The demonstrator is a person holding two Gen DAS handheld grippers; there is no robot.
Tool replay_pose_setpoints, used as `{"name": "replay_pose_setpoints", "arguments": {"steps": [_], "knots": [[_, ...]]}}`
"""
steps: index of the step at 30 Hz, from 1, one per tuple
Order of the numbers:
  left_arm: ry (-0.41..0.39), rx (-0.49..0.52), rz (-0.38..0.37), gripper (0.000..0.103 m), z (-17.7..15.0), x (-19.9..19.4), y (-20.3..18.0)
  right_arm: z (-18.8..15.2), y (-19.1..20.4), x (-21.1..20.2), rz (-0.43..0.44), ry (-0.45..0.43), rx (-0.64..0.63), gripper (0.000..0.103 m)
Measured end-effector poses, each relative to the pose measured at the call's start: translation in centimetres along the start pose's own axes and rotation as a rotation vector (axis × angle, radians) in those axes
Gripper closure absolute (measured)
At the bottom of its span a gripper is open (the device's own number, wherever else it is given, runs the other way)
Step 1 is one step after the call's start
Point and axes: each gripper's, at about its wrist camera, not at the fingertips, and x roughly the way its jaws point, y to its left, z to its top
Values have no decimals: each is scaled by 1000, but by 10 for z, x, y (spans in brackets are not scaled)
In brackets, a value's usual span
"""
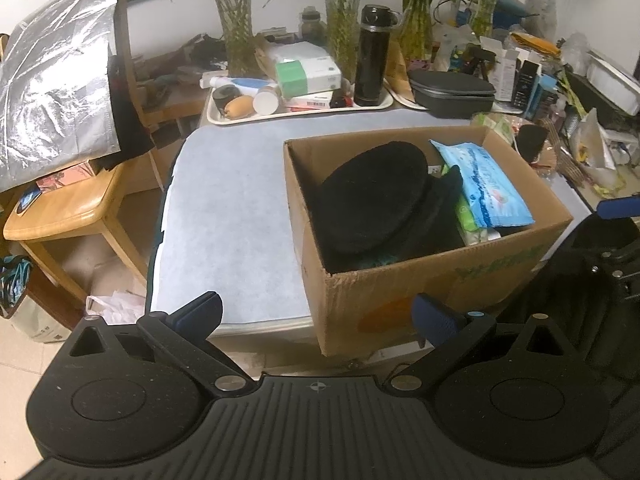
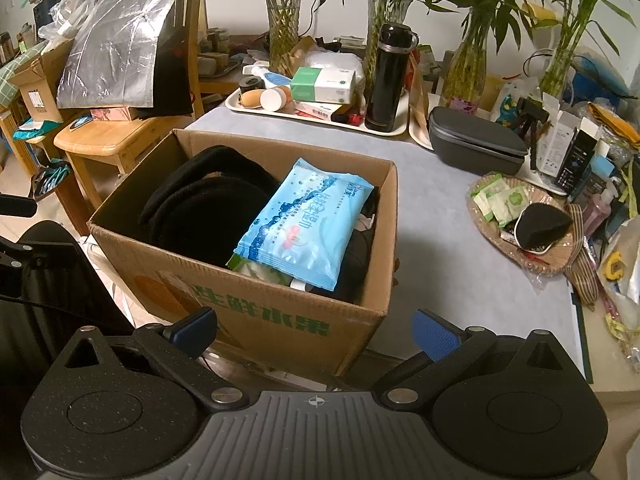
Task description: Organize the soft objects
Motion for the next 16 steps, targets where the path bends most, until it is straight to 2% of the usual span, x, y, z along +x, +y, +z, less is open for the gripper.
{"name": "replay_pose_setpoints", "arguments": {"steps": [11, 16], "knots": [[3, 2, 10, 0, -1, 0, -1, 0, -1, 0, -1, -3, 3, 0], [-25, 10, 6, 0, -2, -1, 0, 2, -4, -1, -2, -3, 10, 0]]}}
